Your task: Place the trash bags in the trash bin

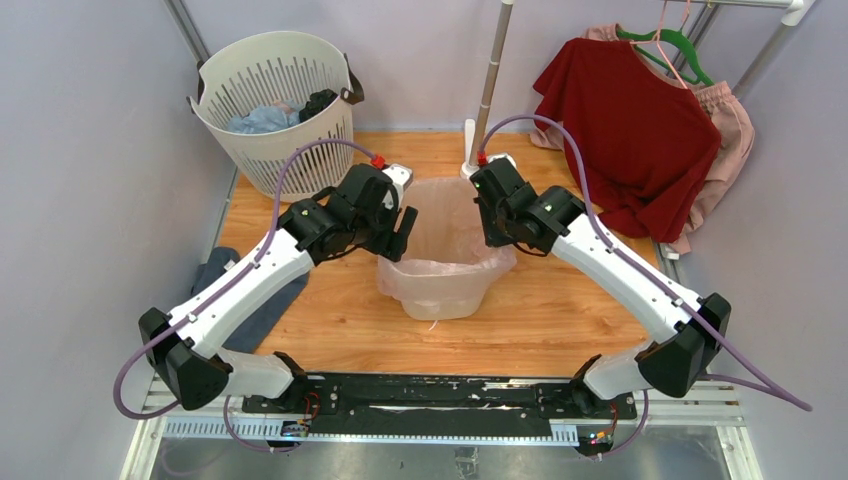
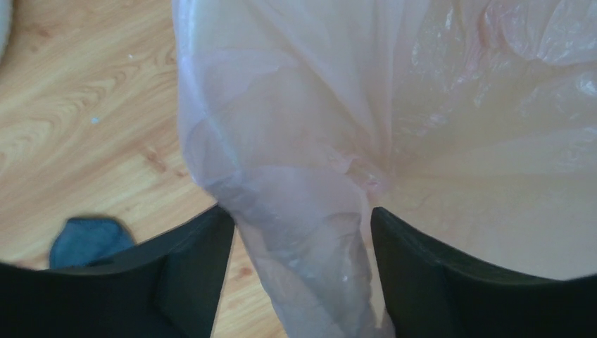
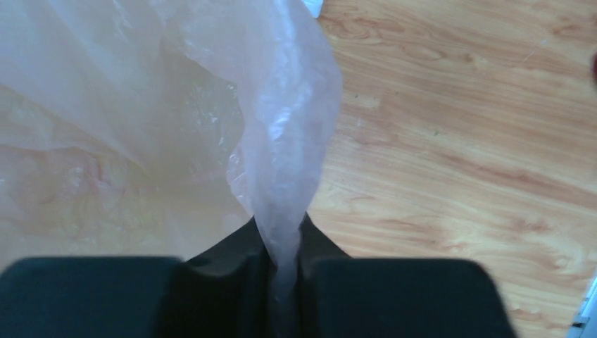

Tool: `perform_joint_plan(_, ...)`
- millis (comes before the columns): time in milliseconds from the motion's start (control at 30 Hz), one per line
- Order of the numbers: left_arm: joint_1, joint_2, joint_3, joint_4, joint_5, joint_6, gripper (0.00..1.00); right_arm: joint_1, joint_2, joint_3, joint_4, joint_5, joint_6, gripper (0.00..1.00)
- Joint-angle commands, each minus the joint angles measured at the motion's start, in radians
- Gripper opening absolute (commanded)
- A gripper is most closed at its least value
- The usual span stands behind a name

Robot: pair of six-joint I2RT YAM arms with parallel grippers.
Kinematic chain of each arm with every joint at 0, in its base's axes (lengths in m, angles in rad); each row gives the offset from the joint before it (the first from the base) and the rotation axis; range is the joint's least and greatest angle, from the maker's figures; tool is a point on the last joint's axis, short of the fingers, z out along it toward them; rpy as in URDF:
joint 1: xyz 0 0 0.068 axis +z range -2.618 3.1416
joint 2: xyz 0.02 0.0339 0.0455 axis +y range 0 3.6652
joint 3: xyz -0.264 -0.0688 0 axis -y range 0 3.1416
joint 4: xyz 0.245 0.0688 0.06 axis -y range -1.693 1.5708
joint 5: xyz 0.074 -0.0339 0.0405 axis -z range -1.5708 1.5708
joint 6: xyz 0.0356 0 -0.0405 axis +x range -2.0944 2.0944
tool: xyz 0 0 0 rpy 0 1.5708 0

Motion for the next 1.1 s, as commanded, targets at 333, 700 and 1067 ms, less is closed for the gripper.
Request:
perform_joint_plan(333,0.005,0.008,-0.015,0.009,0.035,0.002,0.82,0.011,-0.057,-0.047,-0.011,-0.033,-0.003,0.51)
perform_joint_plan(700,0.004,0.026,-0.028,0.002,0.010,0.011,1.00,0.013,-0.129,-0.141,0.013,-0.093,0.023,0.38)
perform_joint_plan(1067,0.005,0.047,-0.003,0.005,0.029,0.006,0.92,0.011,-0.072,-0.112,0.030,-0.037,-0.018,0.01)
